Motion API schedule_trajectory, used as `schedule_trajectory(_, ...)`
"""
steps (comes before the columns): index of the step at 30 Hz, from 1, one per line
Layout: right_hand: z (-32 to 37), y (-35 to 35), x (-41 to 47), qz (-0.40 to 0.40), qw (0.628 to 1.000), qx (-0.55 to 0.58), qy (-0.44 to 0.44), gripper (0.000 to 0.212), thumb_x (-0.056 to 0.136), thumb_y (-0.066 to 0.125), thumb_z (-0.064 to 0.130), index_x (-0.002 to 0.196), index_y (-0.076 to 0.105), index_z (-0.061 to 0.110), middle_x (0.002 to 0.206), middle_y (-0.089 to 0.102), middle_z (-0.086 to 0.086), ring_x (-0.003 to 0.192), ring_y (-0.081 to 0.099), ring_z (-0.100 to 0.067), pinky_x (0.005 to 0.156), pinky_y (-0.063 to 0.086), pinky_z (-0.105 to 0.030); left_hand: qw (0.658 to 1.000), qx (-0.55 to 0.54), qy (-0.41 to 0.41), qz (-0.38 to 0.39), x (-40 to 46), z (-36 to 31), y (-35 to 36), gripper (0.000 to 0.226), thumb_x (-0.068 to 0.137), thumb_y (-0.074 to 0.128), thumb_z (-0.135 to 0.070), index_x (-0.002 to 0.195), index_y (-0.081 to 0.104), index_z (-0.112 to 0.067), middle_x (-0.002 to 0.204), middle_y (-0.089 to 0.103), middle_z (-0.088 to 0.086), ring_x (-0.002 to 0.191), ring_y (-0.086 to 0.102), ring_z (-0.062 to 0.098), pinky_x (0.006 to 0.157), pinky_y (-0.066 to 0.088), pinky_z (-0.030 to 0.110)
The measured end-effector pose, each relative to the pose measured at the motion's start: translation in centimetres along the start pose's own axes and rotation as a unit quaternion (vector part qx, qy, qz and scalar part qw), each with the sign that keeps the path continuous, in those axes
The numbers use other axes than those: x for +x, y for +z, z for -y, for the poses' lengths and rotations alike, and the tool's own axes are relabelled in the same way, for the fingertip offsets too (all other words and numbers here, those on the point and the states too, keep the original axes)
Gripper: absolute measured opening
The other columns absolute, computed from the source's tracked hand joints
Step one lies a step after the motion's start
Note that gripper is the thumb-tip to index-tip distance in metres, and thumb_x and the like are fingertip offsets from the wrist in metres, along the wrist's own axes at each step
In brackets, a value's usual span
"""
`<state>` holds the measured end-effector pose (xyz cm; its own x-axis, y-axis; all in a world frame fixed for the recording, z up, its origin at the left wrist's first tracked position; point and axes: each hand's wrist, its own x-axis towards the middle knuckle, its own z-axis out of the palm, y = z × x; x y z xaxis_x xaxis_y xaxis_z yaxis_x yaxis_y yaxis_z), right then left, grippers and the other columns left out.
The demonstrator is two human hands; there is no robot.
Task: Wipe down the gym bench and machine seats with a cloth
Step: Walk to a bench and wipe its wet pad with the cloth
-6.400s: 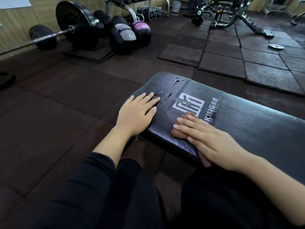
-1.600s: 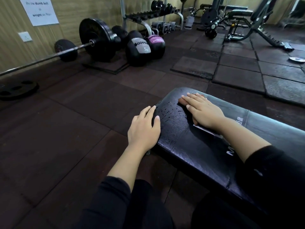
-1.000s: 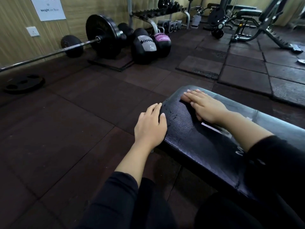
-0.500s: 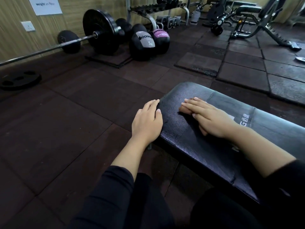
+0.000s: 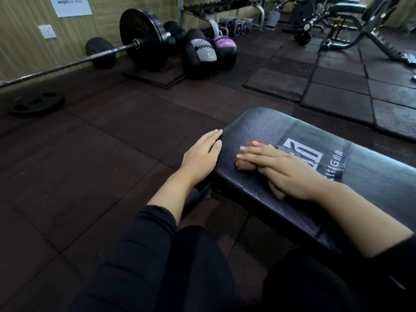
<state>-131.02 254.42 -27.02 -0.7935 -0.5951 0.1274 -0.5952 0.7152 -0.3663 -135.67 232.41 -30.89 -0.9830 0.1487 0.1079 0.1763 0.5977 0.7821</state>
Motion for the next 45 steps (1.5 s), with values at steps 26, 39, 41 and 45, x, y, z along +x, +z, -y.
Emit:
schedule_trajectory(26,1.4,1.2,0.6,-0.07,0.997,0.013,0.032,0.043,0.094,0.039,0.014,0.135,0.048,0.021,0.146,0.04,0.002,0.141,0.023,-0.012,0.116,0.005,-0.019,0.999,-0.051,0.018,-0.004,0.7,1.0,0.4,0.039,0.104,0.036,-0.027,0.141,0.047,-0.028,0.148,0.041,-0.015,0.137,0.034,0.002,0.117,0.02,0.027)
schedule_trajectory(39,0.8,1.4,1.0,-0.135,0.964,-0.039,0.226,0.043,0.095,0.043,0.021,0.137,0.046,0.024,0.148,0.036,0.001,0.139,0.027,-0.017,0.116,0.009,-0.043,0.969,0.177,0.055,-0.162,-3.3,-5.0,1.3,0.055,0.083,0.044,-0.053,0.127,0.057,-0.024,0.135,0.054,-0.007,0.126,0.046,0.018,0.102,0.036,0.04)
schedule_trajectory(41,0.4,1.7,0.7,-0.121,0.962,-0.045,0.242,0.041,0.097,0.041,0.029,0.137,0.045,0.026,0.149,0.036,0.001,0.141,0.025,-0.02,0.116,0.005,-0.042,0.964,0.229,0.045,-0.125,-4.2,-5.3,3.1,0.062,0.08,0.039,-0.058,0.13,0.056,-0.025,0.14,0.05,-0.009,0.133,0.04,0.015,0.109,0.028,0.045)
schedule_trajectory(45,0.5,1.2,0.7,-0.108,0.964,-0.038,0.241,0.04,0.097,0.04,0.031,0.137,0.045,0.028,0.148,0.036,0.003,0.141,0.026,-0.02,0.116,0.007,-0.043,0.971,0.217,0.036,-0.093,-4.4,-5.1,2.9,0.063,0.074,0.036,-0.054,0.127,0.055,-0.026,0.141,0.049,-0.011,0.138,0.031,0.011,0.117,0.012,0.046)
